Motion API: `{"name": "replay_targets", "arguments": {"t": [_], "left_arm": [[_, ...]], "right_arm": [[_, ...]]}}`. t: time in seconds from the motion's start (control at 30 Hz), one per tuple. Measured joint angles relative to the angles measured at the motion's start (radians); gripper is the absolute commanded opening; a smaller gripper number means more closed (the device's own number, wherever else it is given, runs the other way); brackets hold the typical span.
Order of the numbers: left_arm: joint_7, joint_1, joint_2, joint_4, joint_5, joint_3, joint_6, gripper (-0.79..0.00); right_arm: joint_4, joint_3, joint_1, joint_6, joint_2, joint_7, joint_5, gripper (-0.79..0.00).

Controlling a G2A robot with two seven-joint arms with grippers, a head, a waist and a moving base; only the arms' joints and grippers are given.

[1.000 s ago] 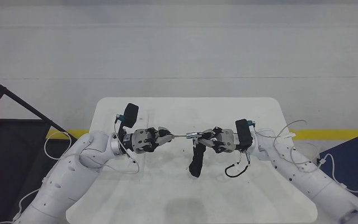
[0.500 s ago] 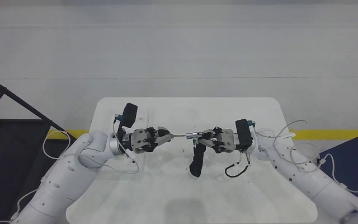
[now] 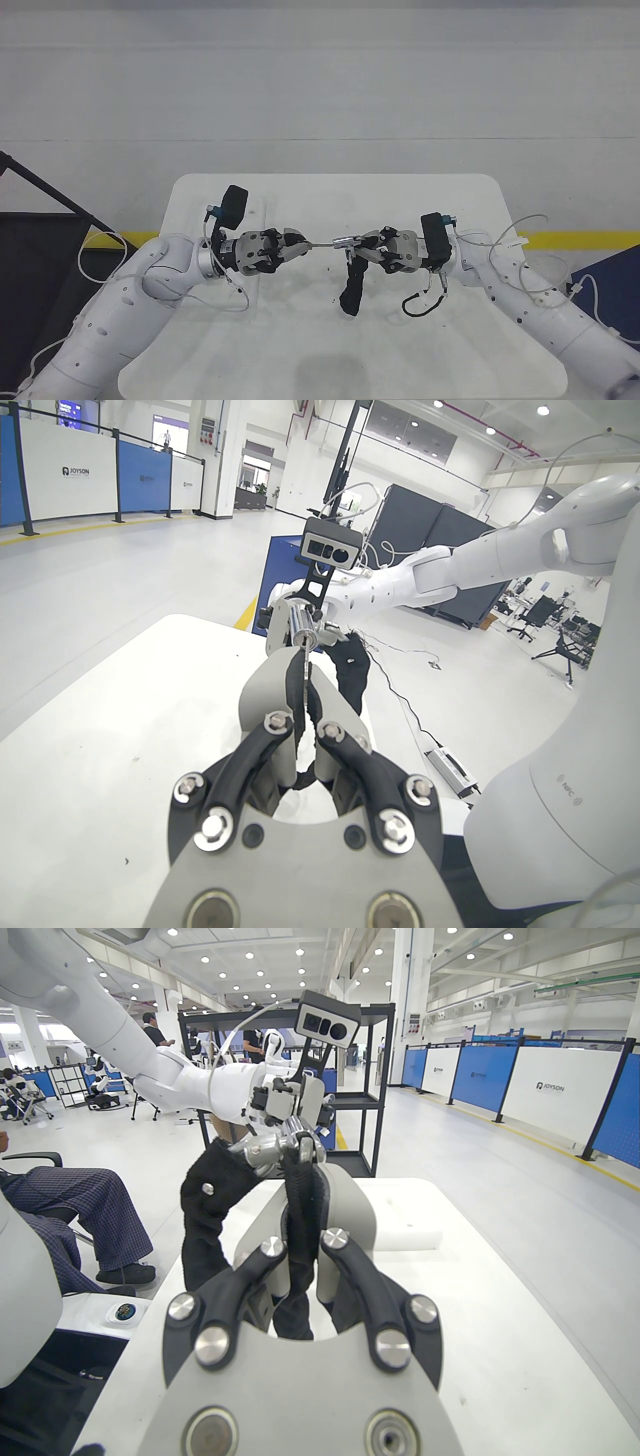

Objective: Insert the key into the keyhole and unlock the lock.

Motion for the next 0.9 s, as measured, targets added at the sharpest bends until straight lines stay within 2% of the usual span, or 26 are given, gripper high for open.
{"name": "replay_targets", "arguments": {"t": [0.67,0.9], "left_arm": [[0.032,-0.034,0.005,0.016,0.022,0.043,0.0,-0.785],[0.064,-0.034,0.006,0.014,0.052,0.032,0.0,-0.785]], "right_arm": [[0.0,0.0,0.0,0.0,0.0,0.0,0.0,-0.785],[0.0,0.0,0.0,0.0,0.0,0.0,0.0,-0.785]]}}
